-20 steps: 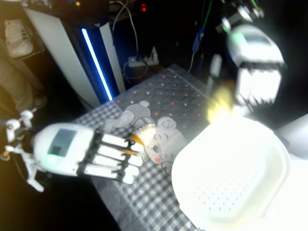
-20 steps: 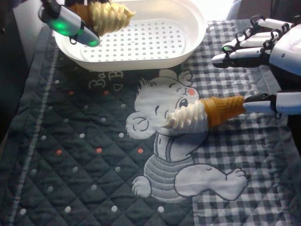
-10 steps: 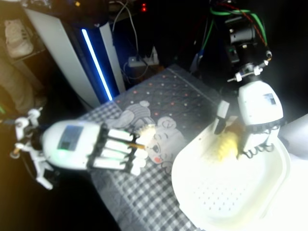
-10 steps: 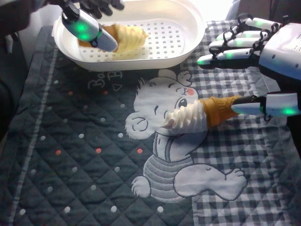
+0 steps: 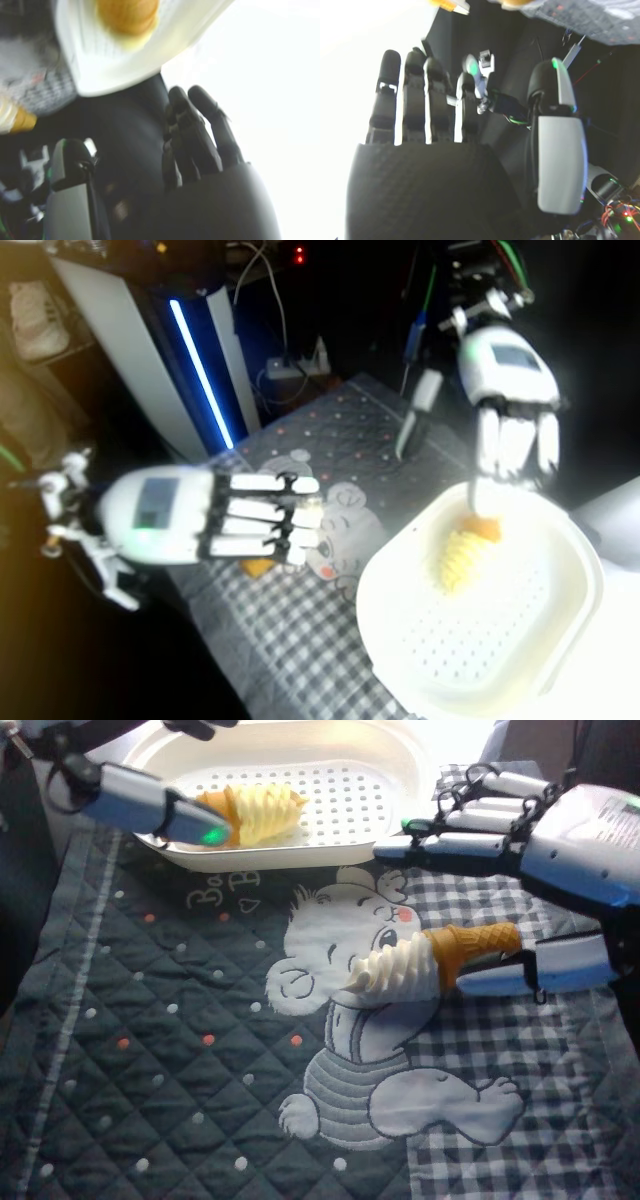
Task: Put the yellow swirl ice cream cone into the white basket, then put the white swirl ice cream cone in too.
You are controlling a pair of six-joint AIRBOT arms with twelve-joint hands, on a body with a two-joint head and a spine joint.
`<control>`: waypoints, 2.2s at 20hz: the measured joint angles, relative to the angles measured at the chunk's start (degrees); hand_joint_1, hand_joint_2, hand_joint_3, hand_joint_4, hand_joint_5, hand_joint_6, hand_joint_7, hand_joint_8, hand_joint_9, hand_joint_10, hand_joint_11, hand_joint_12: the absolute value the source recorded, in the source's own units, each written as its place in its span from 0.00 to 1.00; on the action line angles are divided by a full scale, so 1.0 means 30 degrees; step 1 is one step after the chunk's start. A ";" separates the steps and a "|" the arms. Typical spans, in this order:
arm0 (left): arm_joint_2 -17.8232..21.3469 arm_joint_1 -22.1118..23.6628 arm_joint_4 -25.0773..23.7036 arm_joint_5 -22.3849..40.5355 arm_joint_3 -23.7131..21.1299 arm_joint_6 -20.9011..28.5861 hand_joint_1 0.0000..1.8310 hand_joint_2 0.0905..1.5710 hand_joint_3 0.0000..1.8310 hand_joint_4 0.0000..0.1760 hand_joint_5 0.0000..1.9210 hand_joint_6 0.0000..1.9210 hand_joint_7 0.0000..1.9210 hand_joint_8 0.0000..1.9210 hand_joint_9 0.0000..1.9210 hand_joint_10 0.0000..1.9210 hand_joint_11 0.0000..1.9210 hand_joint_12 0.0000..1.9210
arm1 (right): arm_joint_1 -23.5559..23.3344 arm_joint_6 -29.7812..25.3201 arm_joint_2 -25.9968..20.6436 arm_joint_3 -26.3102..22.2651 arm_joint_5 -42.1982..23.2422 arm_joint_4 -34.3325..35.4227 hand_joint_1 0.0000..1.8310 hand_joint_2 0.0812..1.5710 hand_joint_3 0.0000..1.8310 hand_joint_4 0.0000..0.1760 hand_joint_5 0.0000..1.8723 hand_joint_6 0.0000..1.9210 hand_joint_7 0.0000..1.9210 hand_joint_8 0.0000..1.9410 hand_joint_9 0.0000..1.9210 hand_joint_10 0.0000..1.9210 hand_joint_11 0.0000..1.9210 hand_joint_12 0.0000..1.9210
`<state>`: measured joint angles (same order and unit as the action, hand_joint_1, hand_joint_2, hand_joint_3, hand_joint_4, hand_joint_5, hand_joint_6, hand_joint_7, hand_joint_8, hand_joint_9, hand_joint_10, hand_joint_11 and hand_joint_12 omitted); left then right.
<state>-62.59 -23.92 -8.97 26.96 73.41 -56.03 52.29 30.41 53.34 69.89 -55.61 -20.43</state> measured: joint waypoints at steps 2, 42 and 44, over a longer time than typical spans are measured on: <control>0.0444 -0.0466 0.0029 0.0619 -0.0481 0.0007 0.42 0.53 0.00 0.19 0.19 0.00 0.29 0.00 0.35 0.00 0.19 0.49 | 0.0000 -0.0058 0.0437 0.0321 0.0583 -0.0233 0.40 0.59 0.00 0.78 0.13 0.00 0.10 0.00 0.11 0.00 0.00 0.35; 0.1625 -0.1931 0.0925 0.2477 -0.1552 0.0408 0.45 0.55 0.00 0.00 0.30 0.00 0.36 0.00 0.39 0.00 0.17 0.62 | -0.8335 -0.5989 0.2594 0.5173 0.3388 -0.5676 0.70 0.65 0.00 0.00 0.56 0.37 0.64 0.39 0.55 0.49 0.21 0.79; 0.1705 -0.1960 0.1246 0.2623 -0.1537 0.0393 0.47 0.57 0.01 0.00 0.26 0.00 0.32 0.00 0.36 0.00 0.13 0.60 | -0.8750 -0.4983 0.3665 0.6076 0.3548 -0.5384 0.70 0.67 0.00 0.00 0.56 0.34 0.59 0.50 0.59 0.64 0.51 0.85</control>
<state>-57.47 -29.80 -5.23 34.83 68.79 -54.85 26.04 15.46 64.34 88.12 -44.97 -36.58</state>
